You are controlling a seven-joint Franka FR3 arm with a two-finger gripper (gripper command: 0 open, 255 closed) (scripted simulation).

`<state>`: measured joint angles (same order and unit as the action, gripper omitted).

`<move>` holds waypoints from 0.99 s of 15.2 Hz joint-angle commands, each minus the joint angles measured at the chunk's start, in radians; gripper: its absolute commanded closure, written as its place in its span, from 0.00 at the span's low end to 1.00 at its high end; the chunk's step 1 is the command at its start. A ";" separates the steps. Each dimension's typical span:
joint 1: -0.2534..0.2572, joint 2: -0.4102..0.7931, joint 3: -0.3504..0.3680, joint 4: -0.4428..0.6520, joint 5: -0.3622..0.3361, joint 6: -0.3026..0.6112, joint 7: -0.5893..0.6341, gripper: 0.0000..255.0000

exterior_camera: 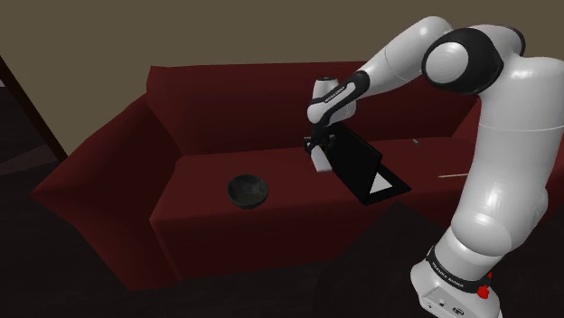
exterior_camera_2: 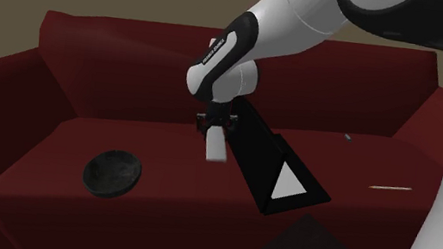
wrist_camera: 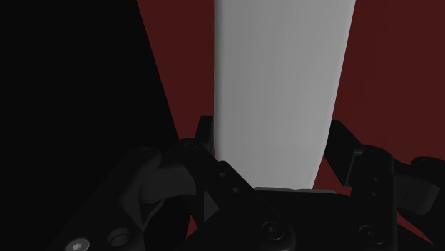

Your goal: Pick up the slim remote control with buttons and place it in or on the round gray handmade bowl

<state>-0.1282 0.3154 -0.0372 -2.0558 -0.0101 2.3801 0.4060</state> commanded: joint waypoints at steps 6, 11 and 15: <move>0.001 -0.059 -0.001 0.020 -0.002 -0.079 0.000 1.00; 0.060 -0.042 0.029 0.052 -0.013 -0.096 0.095 1.00; 0.118 -0.010 0.058 0.102 -0.024 -0.115 0.187 1.00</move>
<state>-0.0238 0.2971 0.0141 -1.9642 -0.0311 2.2669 0.5703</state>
